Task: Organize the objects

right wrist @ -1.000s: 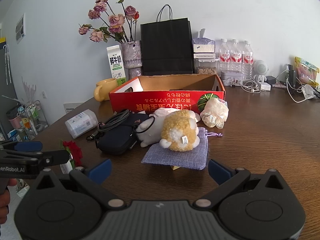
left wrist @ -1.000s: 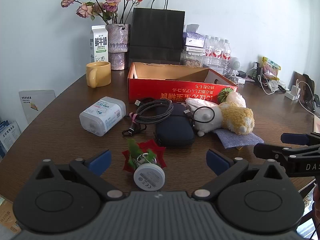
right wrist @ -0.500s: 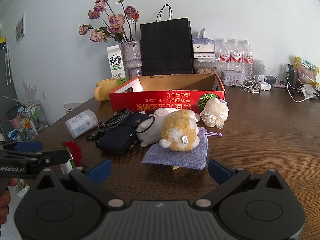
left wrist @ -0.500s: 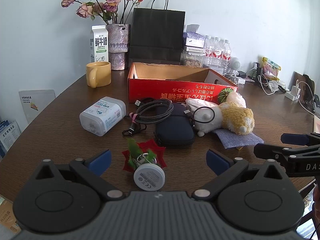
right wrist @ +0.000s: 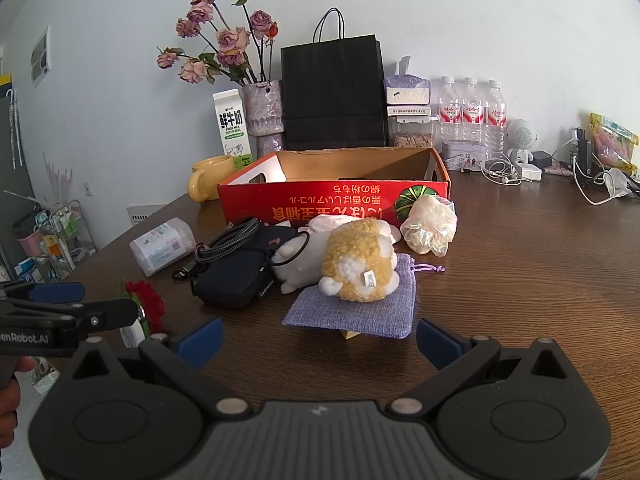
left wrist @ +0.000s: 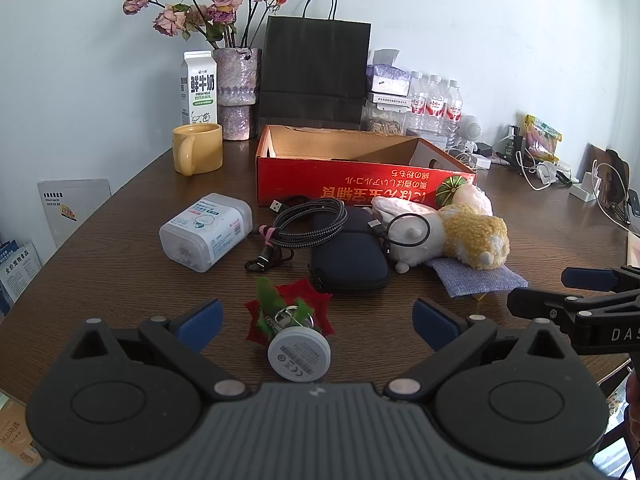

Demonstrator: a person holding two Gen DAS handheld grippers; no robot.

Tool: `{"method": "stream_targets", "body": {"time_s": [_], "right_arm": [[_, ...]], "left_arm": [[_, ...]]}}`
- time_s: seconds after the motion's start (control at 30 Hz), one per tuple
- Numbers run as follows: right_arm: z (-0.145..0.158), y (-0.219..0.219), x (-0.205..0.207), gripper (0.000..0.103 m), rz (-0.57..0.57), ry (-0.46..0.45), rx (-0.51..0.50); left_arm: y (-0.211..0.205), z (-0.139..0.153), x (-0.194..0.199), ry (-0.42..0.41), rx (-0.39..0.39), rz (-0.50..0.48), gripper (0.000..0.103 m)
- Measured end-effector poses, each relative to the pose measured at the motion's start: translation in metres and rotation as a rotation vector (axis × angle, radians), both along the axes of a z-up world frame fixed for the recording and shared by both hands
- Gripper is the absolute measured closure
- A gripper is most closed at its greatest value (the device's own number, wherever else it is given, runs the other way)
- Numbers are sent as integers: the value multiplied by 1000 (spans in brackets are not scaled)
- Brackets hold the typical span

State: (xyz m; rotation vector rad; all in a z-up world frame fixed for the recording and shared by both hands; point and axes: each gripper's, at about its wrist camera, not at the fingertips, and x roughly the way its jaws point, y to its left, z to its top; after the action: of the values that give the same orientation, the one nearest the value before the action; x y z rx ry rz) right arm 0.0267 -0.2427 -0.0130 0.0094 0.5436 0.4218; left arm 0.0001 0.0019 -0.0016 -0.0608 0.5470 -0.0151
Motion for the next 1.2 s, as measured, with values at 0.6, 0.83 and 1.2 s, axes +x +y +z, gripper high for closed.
{"method": "stream_targets", "body": {"time_s": [0.6, 0.83, 1.2], "right_arm": [[0, 0, 0, 0, 0, 0, 0], [0, 0, 0, 0, 0, 0, -1], [0, 1, 1, 0, 1, 1, -1]], "left_arm": [[0, 0, 0, -3, 0, 0, 0], [1, 0, 1, -5, -2, 1, 0], [2, -2, 2, 0, -5, 1, 0]]}}
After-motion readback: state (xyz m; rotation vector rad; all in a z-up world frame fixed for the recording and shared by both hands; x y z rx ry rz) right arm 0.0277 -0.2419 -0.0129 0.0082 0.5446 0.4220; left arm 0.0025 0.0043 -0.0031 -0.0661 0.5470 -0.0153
